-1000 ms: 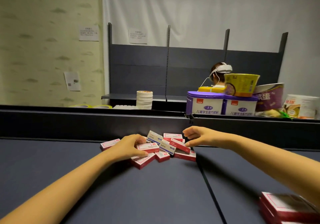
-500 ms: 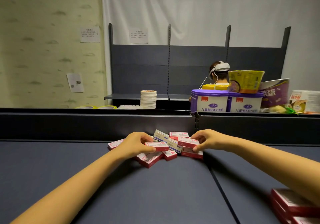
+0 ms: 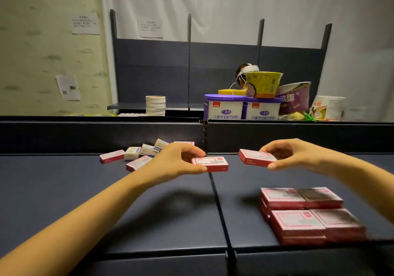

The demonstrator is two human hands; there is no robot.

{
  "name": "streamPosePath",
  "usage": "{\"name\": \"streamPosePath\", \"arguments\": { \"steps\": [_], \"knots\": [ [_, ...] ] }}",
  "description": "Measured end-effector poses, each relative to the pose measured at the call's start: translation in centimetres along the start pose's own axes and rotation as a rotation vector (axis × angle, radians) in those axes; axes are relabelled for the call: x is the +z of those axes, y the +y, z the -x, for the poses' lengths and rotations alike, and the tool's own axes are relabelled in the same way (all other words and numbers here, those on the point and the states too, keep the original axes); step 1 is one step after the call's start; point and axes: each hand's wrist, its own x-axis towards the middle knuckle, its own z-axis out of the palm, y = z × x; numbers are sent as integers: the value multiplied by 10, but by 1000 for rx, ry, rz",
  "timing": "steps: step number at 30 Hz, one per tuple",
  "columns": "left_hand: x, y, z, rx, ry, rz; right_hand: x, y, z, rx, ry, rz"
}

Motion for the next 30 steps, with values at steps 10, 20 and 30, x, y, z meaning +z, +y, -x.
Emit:
{"name": "streamPosePath", "arguments": {
  "steps": [10,20,30],
  "knots": [
    [103,97,-2,28,-87,156,-64,57,91,34,4,-4],
    [133,112,44,-10,30,-75,-49,96,123,-80,-14,35],
    [135,110,53,-38,117,-63,-26,99,118,-196,73,147]
  ]
}}
